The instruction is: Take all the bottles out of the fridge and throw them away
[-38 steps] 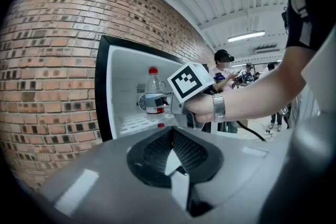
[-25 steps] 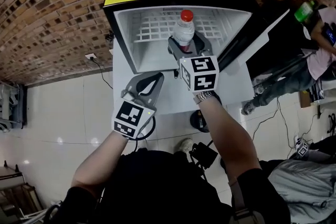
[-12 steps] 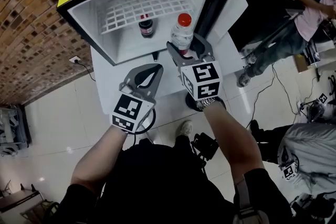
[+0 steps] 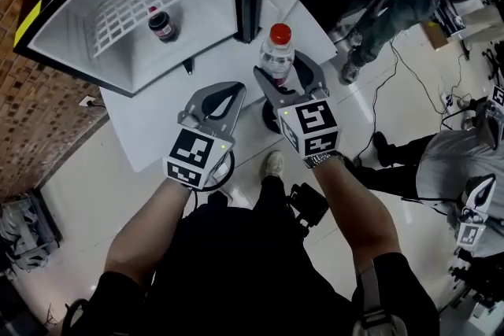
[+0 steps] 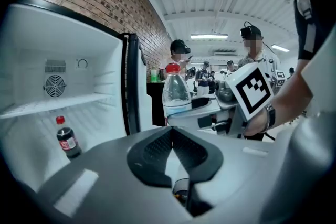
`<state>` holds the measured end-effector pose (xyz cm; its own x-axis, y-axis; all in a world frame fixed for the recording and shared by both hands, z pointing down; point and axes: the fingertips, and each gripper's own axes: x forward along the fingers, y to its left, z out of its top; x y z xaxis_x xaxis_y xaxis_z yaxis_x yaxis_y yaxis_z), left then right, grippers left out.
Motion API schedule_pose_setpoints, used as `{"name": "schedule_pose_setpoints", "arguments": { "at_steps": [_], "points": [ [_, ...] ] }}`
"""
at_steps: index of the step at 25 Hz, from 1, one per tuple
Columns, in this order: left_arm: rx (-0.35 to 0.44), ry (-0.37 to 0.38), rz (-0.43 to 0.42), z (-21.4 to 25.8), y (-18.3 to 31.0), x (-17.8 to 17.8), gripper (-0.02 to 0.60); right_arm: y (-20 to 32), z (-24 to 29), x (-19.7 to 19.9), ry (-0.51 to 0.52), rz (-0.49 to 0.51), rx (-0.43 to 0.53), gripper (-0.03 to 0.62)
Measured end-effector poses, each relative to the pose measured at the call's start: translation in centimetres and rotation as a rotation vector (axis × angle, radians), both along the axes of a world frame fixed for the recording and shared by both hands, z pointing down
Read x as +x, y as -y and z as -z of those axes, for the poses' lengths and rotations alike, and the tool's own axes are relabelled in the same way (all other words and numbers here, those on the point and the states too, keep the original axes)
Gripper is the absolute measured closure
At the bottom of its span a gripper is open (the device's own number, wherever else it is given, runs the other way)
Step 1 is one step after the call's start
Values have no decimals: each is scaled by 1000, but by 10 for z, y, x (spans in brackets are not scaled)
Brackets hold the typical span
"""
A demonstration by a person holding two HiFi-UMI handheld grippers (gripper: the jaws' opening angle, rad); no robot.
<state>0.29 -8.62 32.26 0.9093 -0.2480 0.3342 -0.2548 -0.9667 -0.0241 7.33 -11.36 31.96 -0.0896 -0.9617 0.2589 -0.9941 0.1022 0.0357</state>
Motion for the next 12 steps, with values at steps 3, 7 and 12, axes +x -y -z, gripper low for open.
{"name": "schedule_pose_setpoints", "arguments": {
  "at_steps": [3, 7, 12],
  "points": [
    [-18, 18, -55, -11, -17, 25, 578, -26, -19, 24, 9, -46, -31, 298],
    [-39, 43, -116, -29, -36, 56, 578, -54, -49, 54, 21, -96, -82, 298],
    [-66, 81, -190, -54, -65, 87, 578, -87, -89, 81, 46, -149, -135, 298]
  ]
}}
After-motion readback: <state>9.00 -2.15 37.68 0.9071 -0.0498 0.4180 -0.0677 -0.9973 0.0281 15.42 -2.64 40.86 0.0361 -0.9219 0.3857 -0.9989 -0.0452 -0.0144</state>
